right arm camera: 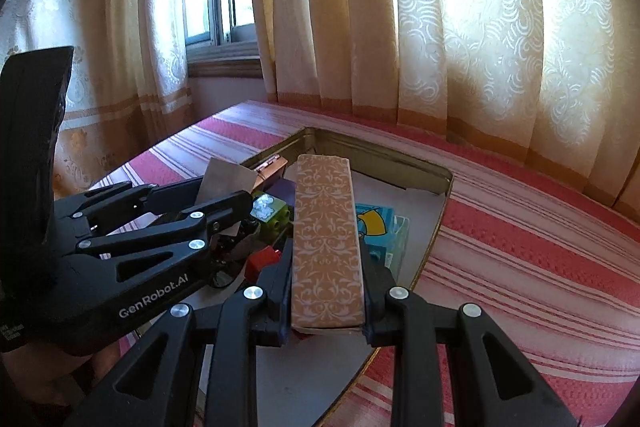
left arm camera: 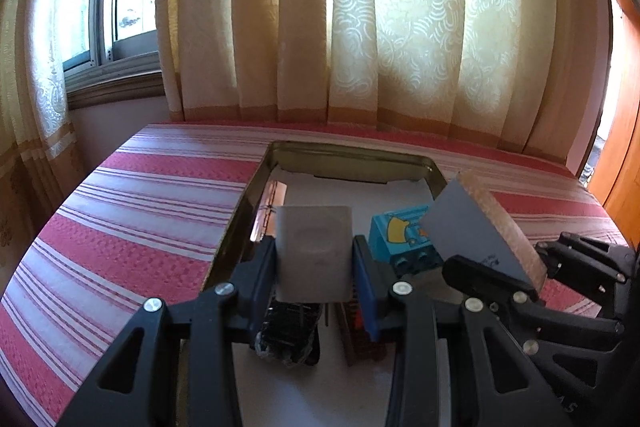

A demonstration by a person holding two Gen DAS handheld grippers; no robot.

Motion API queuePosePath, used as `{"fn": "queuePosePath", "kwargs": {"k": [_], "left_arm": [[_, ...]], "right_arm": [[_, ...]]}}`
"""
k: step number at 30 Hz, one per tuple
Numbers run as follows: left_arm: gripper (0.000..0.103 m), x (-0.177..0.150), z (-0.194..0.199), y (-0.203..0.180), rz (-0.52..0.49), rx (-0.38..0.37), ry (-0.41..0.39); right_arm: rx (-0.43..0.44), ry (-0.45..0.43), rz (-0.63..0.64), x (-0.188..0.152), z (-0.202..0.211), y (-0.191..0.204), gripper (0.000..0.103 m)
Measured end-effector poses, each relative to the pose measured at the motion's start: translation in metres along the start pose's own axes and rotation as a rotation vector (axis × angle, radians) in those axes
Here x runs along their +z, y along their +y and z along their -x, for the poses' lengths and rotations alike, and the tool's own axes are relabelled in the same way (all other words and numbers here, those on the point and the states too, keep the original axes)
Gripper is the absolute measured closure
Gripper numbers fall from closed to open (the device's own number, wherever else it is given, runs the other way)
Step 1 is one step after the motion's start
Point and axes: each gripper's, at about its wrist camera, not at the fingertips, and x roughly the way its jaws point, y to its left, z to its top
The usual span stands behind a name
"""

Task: Organize rigid objects
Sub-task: 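Carry the patterned block and white charger over the tin tray, then lower the patterned block and white charger into the tray and open both grippers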

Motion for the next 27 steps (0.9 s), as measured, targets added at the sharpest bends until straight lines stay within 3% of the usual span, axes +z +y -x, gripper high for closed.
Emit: {"fn": "queuePosePath", "kwargs": {"k": [11, 14, 19, 21, 22, 27], "left_arm": [[0.066, -0.005, -0.003, -0.005, -0.022, 0.007, 0.018], [0.065, -0.005, 0.001, -0.005, -0.029, 0.027, -0.003], [0.046, -0.006, 0.013, -0.003, -0.036, 0.053, -0.043], [0.031, -0.008, 0.02, -0.003, -0.04, 0.08, -0.067], [0.028, -0.008, 0.023, -0.003, -0.039, 0.086, -0.075], [0.004, -0.016, 0.041, 0.0, -0.016, 0.131, -0.12]], "right_arm": [[0.023, 0.046, 0.01, -0.004, -0.006, 0.002, 0.074], [0.024, 0.045, 0.003, -0.004, -0.006, 0.001, 0.058], [0.04, 0.018, -0.031, -0.005, 0.0, -0.007, 0.046], [0.04, 0.006, -0.042, -0.006, 0.004, -0.009, 0.045], [0.042, -0.001, -0.046, -0.007, 0.007, -0.01, 0.045], [-0.014, -0.066, -0.025, -0.013, 0.025, -0.01, 0.03]]}}
